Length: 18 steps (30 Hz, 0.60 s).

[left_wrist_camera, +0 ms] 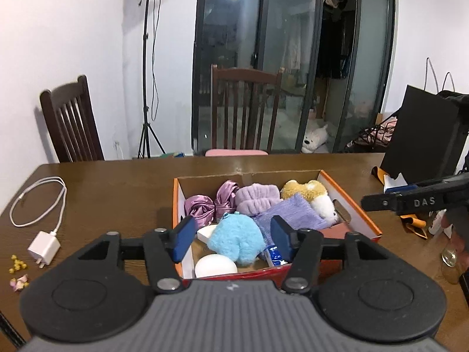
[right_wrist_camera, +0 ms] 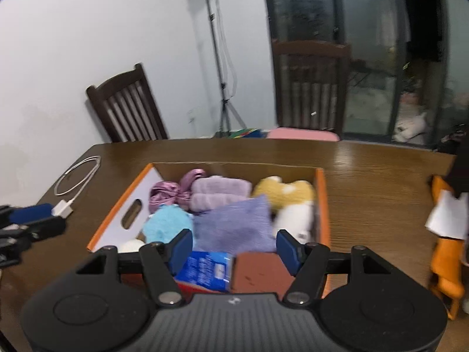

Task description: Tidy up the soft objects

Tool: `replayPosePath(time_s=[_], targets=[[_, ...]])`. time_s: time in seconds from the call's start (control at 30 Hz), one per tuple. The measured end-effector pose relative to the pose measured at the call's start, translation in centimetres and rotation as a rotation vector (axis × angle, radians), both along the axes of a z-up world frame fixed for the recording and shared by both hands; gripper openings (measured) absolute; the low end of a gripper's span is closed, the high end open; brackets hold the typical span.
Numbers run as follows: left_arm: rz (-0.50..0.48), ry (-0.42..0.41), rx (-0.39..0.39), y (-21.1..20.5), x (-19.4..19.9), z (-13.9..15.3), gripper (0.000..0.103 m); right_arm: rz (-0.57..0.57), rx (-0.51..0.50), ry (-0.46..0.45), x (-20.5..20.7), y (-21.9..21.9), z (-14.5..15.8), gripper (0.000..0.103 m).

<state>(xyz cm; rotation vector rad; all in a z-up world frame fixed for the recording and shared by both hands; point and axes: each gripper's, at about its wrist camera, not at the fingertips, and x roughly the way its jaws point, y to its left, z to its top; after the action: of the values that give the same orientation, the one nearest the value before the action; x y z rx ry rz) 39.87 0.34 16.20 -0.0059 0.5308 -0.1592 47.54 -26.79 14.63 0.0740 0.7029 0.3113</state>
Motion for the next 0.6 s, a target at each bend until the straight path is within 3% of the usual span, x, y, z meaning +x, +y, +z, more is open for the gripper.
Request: replayPosePath(time_s=[0.23,0.3,0.37,0.43,0.6], targets=[[0.023,-0.091,0.001,-1.0,-3.6,0.0,0.085,-0.044,0.018,-0.116,-4.8,-1.6,0.7,0.070],[0.035,-0.155,0.012,-1.4,-5.0,-0.3,0.089,-0.062,0.020,-0.191,-6.6,-1.6,0.5,0.075],[0.037,-0.204,0.025,-1.7,-6.2,-0.7,0.098,-0.087,0.020,-0.269,-8.3,-1.4,0.1,0.089],[0.026,-0.234,0.016,-1.8,-7.3,-1.3,0.099,-0.104,0.015,-0.338,-9.9,-1.1,-0.8,0.094],[0.034,-0.302,0.005,-2.0,-10.0,-3.3,0.102,-0.109,0.038,-0.389,-12.7,-1.0,-3.4,0.094]])
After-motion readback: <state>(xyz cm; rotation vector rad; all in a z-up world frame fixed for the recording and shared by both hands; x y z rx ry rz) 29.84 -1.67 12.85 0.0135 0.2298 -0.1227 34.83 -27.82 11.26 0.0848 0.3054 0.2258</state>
